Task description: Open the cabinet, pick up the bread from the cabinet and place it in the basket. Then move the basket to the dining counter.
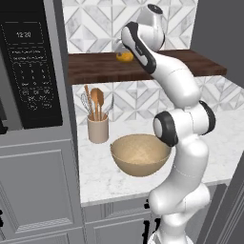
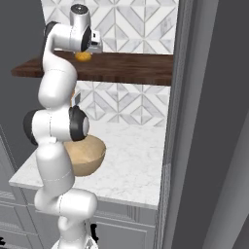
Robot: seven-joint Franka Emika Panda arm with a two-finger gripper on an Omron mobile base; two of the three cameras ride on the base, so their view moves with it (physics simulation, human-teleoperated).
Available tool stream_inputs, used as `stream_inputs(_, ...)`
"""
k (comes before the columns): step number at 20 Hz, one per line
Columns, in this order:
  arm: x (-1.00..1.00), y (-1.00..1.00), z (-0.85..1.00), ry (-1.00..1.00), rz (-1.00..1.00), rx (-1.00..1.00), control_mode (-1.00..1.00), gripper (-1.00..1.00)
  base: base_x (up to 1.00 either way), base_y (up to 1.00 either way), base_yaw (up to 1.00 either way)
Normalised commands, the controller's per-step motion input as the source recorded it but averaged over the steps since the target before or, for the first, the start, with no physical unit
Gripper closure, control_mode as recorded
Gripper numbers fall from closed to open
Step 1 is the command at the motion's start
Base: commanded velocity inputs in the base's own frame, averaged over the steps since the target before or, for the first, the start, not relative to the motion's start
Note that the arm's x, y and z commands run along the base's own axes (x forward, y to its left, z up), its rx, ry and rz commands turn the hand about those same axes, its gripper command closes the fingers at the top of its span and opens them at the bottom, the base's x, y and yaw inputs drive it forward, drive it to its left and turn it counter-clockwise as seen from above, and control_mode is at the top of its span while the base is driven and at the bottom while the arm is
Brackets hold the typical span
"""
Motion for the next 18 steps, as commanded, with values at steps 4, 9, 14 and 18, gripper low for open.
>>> stream_inputs(4,-0.08,0.0,-0.19,0.0,0.0,0.0,-1.0,1.0,0.0,0.0,0.0)
stream_inputs(9,-0.22,0.02,-0.16,-0.01,0.0,0.0,-1.0,1.0,0.0,0.0,0.0)
stream_inputs(14,-0.51,0.04,-0.02,-0.18,-0.04,0.0,-1.0,1.0,0.0,0.0,0.0)
stream_inputs(18,-1.0,0.0,0.0,-0.4,-0.17,-0.01,-1.0,1.0,0.0,0.0,0.0)
